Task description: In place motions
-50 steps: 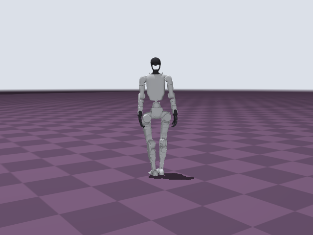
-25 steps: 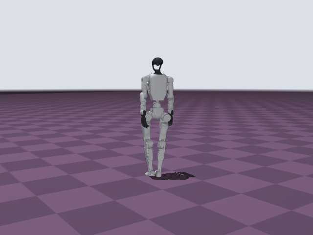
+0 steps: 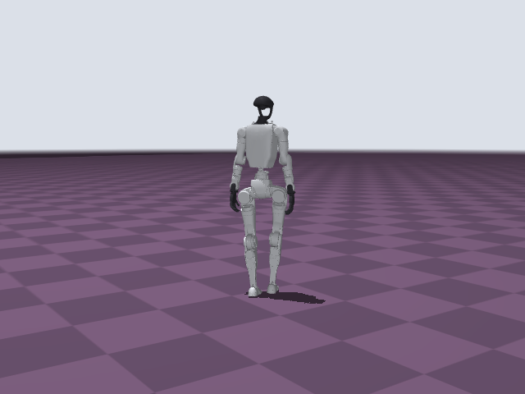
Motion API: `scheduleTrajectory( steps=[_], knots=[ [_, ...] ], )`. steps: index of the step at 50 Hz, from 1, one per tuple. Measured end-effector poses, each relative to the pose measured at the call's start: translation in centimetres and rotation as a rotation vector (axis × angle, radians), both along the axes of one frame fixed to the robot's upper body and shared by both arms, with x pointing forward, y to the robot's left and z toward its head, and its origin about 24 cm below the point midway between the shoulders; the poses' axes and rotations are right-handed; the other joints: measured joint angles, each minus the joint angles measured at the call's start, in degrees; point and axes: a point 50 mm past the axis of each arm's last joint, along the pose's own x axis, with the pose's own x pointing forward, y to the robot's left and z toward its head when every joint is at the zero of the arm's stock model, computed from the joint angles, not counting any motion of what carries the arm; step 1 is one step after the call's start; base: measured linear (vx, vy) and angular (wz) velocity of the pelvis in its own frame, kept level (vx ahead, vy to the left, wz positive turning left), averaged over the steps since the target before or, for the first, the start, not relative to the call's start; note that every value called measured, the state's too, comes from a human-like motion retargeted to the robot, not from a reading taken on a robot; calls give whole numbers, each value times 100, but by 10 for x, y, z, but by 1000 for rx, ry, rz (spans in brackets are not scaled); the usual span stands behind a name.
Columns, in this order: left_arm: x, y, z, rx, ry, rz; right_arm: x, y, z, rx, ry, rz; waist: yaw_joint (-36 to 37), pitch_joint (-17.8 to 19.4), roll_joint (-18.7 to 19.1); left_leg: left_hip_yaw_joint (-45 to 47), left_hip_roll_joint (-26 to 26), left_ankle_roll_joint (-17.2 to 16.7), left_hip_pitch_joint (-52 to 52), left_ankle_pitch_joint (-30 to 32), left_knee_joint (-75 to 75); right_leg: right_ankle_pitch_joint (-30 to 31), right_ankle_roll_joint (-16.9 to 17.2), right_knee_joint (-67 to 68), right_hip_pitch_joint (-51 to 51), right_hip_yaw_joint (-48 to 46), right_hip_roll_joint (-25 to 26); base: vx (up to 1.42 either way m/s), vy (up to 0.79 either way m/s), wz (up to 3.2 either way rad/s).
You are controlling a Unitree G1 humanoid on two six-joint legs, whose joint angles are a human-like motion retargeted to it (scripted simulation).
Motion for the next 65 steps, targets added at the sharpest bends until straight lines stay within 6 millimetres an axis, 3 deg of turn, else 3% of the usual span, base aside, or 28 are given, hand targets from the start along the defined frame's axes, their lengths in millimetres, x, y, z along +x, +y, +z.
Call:
scheduleTrajectory(
  steps=[5, 11, 17, 20, 24, 30, 33, 37, 40, 44, 48, 49, 51, 53, 58, 60, 63, 65],
  knots=[
    [-10, 24, 6, 69, 57, 1, -2, 0, 0, 19, -8, -103, 173, 97, -20, 1007, 144, 24, 312, -138, -317, -357, -402, 58, -41, -1587, -481, -27, 32, -224],
    [-36, 24, 9, 79, 114, 128, 3, 4, 0, 46, -12, -34, 419, -40, 146, 2678, 407, -29, 509, -406, -599, -1051, -595, 327, 31, -3996, -1045, -26, 31, -258],
    [-45, 10, 8, 42, 143, 158, 9, 13, -2, 71, -24, 10, 179, -193, 502, 3937, 762, -223, 516, -649, -639, -1440, -474, 510, 524, -6560, -1251, -29, 25, -202],
    [-36, 5, 5, 22, 128, 124, 7, 15, -3, 75, -9, -8, 263, -349, 433, 4641, 640, -330, 562, -787, -670, -1412, -292, 370, 560, -6843, -1240, -20, 15, -207],
    [-14, 0, 2, -1, 70, 82, 9, 18, -3, 83, 1, 7, 444, -428, 357, 5255, 529, -457, 634, -929, -675, -1155, -463, 401, 128, -5831, -1119, -29, 7, -205],
    [37, 4, 1, -18, -55, -7, 25, 17, -2, 84, -38, 66, -280, -139, 583, 5610, 717, -598, 785, -1004, -553, -1055, -527, 133, 109, -5386, -797, -32, 3, -64],
    [64, 9, 3, -4, -130, -73, 23, 15, -2, 72, -22, 58, -490, -133, 660, 5688, 804, -669, 847, -1005, -455, -1062, -576, 81, 65, -5132, -696, -18, 3, -52],
    [92, 11, 7, 4, -244, -112, 16, 15, -2, 64, 18, 25, -446, -215, 556, 5864, 831, -744, 1011, -853, -210, -1076, -710, -16, 67, -4595, -611, -7, -1, -93],
    [101, 10, 8, -3, -307, -99, 14, 19, -2, 80, 31, 17, -367, -317, 341, 6077, 817, -747, 1187, -529, 76, -1060, -806, -142, 110, -4077, -622, -4, -3, -108],
    [90, 15, 7, 9, -297, -31, 26, 26, -3, 123, 0, 66, -399, -453, -238, 6027, 779, -258, 1298, 20, 1008, -1029, -851, -289, 228, -3385, -969, -9, -5, -104],
    [66, 20, 5, 19, -209, 25, 47, 32, -2, 150, -54, 147, -368, -564, -764, 4778, 1450, 972, 409, 159, 3568, -1044, -761, -177, 157, -2724, -1420, -14, -8, -126],
    [58, 20, 4, 19, -181, 36, 52, 33, -2, 153, -67, 168, -314, -543, -777, 4334, 1596, 1097, 97, 143, 4099, -1012, -773, -189, 149, -2590, -1384, -9, -4, -169],
    [43, 17, 2, 18, -126, 63, 64, 34, 0, 155, -90, 205, -193, -449, -744, 3377, 1576, 993, -468, 43, 4691, -903, -819, -254, 167, -2356, -1247, -18, -5, -190],
    [31, 9, 1, 11, -83, 100, 75, 36, 1, 152, -113, 231, -65, -310, -730, 2418, 1138, 679, -937, -109, 4788, -762, -863, -322, 213, -2090, -1143, -24, 0, -209],
    [15, -10, -2, -27, -48, 149, 92, 41, 4, 162, -169, 229, 150, 5, -847, 1969, 724, 537, -1076, -967, 3711, -528, -900, -306, 283, -1455, -1109, -17, -1, -177],
    [11, -15, -3, -36, -43, 139, 90, 41, 4, 174, -172, 215, 266, 146, -823, 1375, 360, 314, -1013, -1077, 2814, -450, -907, -358, 397, -1266, -994, -6, -5, -152],
    [7, -22, -4, -35, -30, 117, 80, 37, 2, 169, -148, 194, 588, 381, -655, 231, -15, -124, -643, -839, 1306, -353, -929, -473, 686, -996, -603, 6, -11, -158],
    [3, -26, -4, -33, -17, 106, 70, 32, 1, 150, -111, 186, 734, 447, -490, 13, 19, -169, -367, -55, 557, -305, -922, -563, 884, -869, -348, 23, -4, -107]
  ],
)
